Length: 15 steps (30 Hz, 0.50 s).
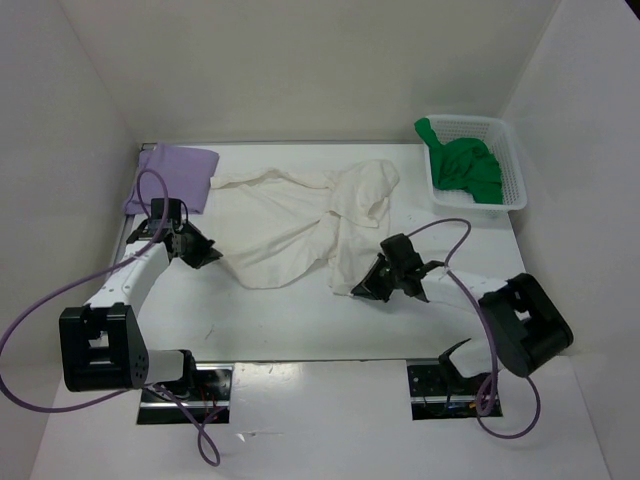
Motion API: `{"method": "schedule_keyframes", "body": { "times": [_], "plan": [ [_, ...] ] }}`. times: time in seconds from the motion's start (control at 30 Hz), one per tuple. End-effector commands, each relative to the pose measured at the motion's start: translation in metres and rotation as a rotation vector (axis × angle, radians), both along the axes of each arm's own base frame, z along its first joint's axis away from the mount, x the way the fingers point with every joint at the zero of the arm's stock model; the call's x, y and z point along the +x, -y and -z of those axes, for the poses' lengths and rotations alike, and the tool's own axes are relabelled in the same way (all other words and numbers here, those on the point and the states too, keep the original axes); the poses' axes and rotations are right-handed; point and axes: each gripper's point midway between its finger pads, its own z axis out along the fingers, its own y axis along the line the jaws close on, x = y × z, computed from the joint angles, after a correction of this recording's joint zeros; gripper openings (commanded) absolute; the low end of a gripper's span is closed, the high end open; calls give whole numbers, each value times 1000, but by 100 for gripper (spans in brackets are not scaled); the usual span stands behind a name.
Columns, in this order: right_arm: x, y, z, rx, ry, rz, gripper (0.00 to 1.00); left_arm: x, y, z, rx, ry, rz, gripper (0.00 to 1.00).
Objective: Fold and stack the t-shirts
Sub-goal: Flatten out the tshirt
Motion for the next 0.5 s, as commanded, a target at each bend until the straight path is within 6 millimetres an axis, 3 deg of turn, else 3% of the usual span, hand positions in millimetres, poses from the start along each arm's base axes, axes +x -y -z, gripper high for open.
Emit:
{"method": "schedule_keyframes", "body": {
  "times": [0.0, 0.03, 0.1, 0.17, 0.2, 0.23, 0.3, 0.33, 0.4, 0.43, 0.47],
  "plan": [
    [31, 5, -48, -35, 186, 45, 1, 11, 3, -12, -2, 63, 30, 0],
    [38, 4, -82, -37, 256, 27, 0, 22, 8, -31, -11, 120, 41, 0],
    [49, 11, -125, -72, 354, 33, 0, 39, 16, -60, 12, 199, 73, 0],
    [60, 24, -203, -79, 498, 32, 0, 58, 16, -99, 63, 301, 85, 0],
    [65, 32, -229, -92, 548, 46, 0, 72, 16, -144, 74, 397, 89, 0],
    [73, 37, -290, -71, 665, 70, 0, 79, 16, -169, 87, 460, 97, 0],
    [73, 56, -335, -141, 748, 77, 0, 87, 15, -224, 102, 581, 99, 0],
    [70, 65, -399, -123, 877, 116, 0, 88, 11, -287, 115, 718, 97, 0],
    [71, 75, -439, -177, 957, 124, 0, 89, 3, -339, 113, 820, 92, 0],
    [59, 86, -498, -155, 1086, 174, 0, 86, -9, -367, 130, 874, 64, 0],
    [55, 92, -518, -177, 1138, 177, 0, 73, -11, -419, 142, 985, 64, 0]
  ]
}}
